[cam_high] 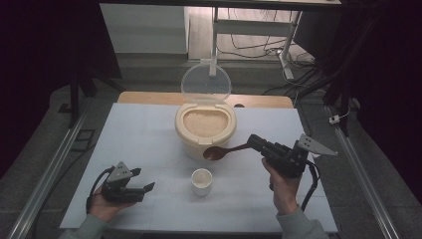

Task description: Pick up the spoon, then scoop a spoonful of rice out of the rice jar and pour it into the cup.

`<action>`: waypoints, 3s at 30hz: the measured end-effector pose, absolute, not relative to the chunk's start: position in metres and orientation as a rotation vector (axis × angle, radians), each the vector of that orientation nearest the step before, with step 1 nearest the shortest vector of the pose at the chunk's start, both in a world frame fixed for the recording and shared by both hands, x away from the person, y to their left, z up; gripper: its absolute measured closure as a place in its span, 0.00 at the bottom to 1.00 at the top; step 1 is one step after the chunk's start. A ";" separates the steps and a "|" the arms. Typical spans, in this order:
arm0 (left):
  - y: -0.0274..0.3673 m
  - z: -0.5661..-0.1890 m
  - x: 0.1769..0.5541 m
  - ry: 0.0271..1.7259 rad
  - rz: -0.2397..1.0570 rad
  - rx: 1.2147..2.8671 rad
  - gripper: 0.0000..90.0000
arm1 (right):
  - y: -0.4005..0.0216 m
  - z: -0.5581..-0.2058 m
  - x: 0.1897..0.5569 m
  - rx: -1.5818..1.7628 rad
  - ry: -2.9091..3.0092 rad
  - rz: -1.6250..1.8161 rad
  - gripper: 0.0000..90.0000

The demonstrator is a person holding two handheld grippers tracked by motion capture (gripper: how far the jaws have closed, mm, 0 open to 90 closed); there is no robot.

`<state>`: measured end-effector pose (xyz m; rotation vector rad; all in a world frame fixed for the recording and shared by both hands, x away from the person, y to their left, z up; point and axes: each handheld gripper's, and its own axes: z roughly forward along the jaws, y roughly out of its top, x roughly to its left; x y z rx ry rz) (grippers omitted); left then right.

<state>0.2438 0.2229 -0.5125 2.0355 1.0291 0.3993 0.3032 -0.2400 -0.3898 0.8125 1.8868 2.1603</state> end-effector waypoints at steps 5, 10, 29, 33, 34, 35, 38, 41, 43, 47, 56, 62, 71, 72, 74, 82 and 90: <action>0.222 -0.512 0.244 1.036 0.399 2.037 0.28 | -0.242 -0.386 0.305 0.809 1.863 2.163 0.92; 0.222 -0.512 0.245 1.033 0.394 2.046 0.27 | -0.244 -0.378 0.311 0.804 1.828 2.157 0.92; 0.220 -0.515 0.248 1.065 0.390 2.073 0.18 | -0.226 -0.360 0.365 0.941 1.777 1.960 0.92; 0.219 -0.516 0.248 1.063 0.374 2.085 0.17 | -0.218 -0.360 0.374 0.942 1.791 1.879 0.92; 0.219 -0.516 0.248 1.063 0.374 2.085 0.17 | -0.216 -0.360 0.376 0.943 1.792 1.867 0.92; 0.218 -0.516 0.248 1.061 0.373 2.086 0.17 | -0.215 -0.361 0.378 0.953 1.790 1.863 0.92; 0.218 -0.516 0.249 1.060 0.369 2.087 0.17 | -0.212 -0.362 0.384 0.960 1.792 1.833 0.92; 0.218 -0.517 0.249 1.061 0.367 2.088 0.17 | -0.209 -0.361 0.386 0.935 1.793 1.789 0.92; 0.218 -0.517 0.249 1.061 0.366 2.090 0.16 | -0.207 -0.361 0.389 0.913 1.789 1.755 0.92; 0.217 -0.517 0.249 1.062 0.360 2.093 0.16 | -0.205 -0.362 0.392 0.908 1.800 1.714 0.92; 0.217 -0.518 0.249 1.060 0.356 2.097 0.16 | -0.197 -0.368 0.394 0.876 1.874 1.631 0.92; 0.216 -0.519 0.249 1.056 0.357 2.101 0.16 | -0.195 -0.373 0.398 0.920 1.903 1.648 0.92; 0.216 -0.519 0.249 1.054 0.358 2.101 0.16 | -0.191 -0.382 0.401 1.018 1.944 1.688 0.92; 0.216 -0.519 0.249 1.053 0.358 2.102 0.16 | -0.189 -0.384 0.401 1.049 1.952 1.701 0.92; 0.216 -0.519 0.249 1.052 0.358 2.104 0.16 | -0.189 -0.385 0.402 1.069 1.956 1.712 0.92; 0.216 -0.519 0.250 1.051 0.358 2.105 0.17 | -0.195 -0.393 0.405 1.304 1.922 1.820 0.91; 0.216 -0.519 0.250 1.051 0.358 2.101 0.17 | -0.202 -0.399 0.409 1.465 1.876 1.892 0.91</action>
